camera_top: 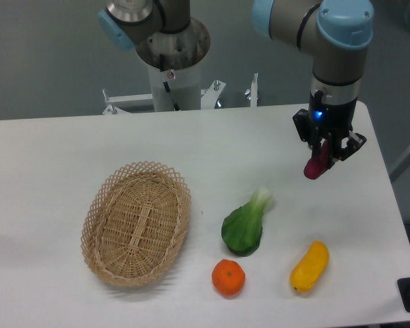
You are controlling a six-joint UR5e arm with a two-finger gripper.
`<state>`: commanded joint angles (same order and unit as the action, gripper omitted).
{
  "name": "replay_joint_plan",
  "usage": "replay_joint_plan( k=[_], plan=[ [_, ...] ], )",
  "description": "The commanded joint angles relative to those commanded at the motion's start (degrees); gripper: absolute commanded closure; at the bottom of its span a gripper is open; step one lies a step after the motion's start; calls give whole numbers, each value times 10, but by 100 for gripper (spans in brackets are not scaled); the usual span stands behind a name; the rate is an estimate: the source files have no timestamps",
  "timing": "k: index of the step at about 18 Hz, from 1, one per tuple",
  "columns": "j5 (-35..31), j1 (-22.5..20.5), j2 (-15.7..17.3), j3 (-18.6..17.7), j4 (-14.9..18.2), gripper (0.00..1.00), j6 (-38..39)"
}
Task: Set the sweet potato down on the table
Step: 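Carry the held purple sweet potato down toward the table beside the bok choy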
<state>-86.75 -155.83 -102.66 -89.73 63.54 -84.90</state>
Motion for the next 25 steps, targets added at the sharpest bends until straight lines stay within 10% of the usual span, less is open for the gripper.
replay_joint_plan(
  k=[8,17,25],
  plan=[
    [-2,3,-1,-9,-2,81,19],
    [-1,9,-20,-29,-10,81,215],
    [-2,33,-83,-39,-91,81,331]
  ],
)
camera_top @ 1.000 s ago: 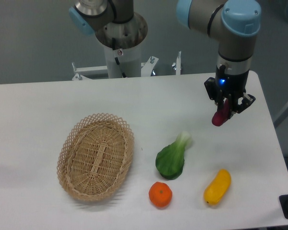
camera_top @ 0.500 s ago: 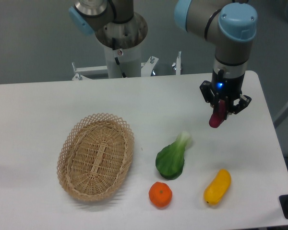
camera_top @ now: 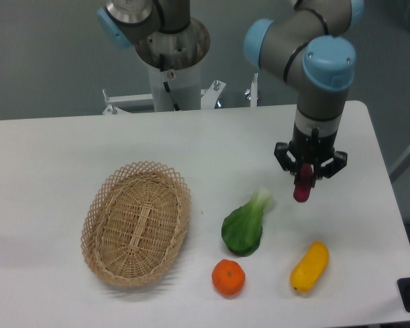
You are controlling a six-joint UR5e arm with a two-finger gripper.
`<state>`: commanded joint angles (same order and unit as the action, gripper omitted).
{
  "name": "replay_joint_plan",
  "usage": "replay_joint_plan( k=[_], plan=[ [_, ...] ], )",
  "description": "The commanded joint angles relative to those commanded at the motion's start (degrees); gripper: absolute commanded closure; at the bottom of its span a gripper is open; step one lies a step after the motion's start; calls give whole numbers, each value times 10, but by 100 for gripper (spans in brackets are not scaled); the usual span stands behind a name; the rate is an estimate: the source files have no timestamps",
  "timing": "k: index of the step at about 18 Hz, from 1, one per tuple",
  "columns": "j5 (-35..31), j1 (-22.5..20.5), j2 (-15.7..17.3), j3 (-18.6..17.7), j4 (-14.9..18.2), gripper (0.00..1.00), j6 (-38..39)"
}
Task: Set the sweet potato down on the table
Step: 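Carry the held purple sweet potato down toward the table beside the bok choy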
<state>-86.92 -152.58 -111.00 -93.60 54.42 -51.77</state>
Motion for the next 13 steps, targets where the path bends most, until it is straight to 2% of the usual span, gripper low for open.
replay_joint_plan(
  k=[3,4,7,13],
  plan=[
    [1,0,-30,-14,-70,80,-8],
    [1,0,-40,-15,-84,80,-12],
    [-3,1,-65,-14,-92,80,-56],
    [-24,8,-77,-40,-123,76,-118]
  ],
)
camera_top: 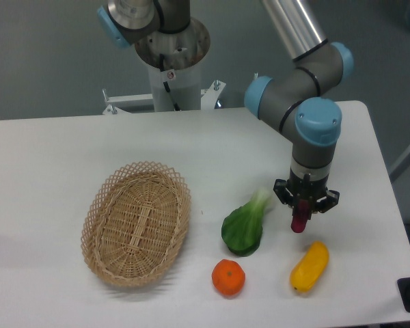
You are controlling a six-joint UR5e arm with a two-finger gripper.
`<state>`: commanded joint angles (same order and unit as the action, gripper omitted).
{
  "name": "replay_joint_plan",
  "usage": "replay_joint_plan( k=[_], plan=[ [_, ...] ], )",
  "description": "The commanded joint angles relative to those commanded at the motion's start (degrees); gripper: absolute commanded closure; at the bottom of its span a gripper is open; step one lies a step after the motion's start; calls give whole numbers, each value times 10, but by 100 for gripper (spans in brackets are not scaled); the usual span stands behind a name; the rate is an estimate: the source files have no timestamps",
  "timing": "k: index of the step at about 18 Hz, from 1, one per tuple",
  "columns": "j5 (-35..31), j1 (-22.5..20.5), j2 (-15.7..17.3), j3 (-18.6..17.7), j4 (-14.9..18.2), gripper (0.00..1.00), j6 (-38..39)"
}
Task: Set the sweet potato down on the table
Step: 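Carry the held purple sweet potato down toward the table beside the bok choy, then open the gripper to release the sweet potato onto the table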
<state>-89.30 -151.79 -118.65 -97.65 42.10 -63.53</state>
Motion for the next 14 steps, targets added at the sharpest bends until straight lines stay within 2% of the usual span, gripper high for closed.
replay_joint_plan(
  k=[3,5,9,10,11,12,13,14],
  plan=[
    [0,4,-3,-11,-2,76,-41],
    [0,7,-4,-12,-3,73,-44],
    [0,11,-8,-12,-7,72,-45],
    [0,11,-10,-11,-7,68,-45],
    [0,11,-10,-11,-7,60,-45],
    [0,11,-9,-9,-7,43,-45],
    [0,11,-7,-6,-7,16,-45],
    [-1,12,-6,-4,-7,0,-45]
  ],
)
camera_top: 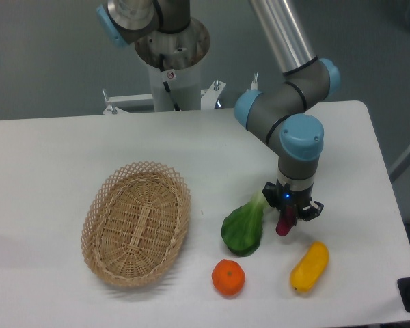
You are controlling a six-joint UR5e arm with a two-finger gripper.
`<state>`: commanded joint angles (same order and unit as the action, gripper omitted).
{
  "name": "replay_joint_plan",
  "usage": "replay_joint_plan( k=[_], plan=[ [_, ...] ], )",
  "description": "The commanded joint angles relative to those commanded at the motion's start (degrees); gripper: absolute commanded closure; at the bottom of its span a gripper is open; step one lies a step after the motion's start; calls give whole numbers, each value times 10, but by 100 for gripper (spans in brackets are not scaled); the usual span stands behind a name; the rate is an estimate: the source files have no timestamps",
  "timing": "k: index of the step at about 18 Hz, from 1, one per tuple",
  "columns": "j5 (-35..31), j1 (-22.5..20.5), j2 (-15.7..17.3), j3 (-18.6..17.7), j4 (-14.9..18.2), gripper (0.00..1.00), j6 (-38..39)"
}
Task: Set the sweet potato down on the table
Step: 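Open the gripper to release the sweet potato onto the table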
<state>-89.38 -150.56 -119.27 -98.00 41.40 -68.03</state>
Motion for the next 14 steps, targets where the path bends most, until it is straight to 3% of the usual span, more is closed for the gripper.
replay_joint_plan(
  k=[4,7,14],
  plan=[
    [0,0,12,2,2,0,8],
    [-1,-2,45,-4,5,0,21],
    [0,-12,88,25,5,0,-14]
  ],
)
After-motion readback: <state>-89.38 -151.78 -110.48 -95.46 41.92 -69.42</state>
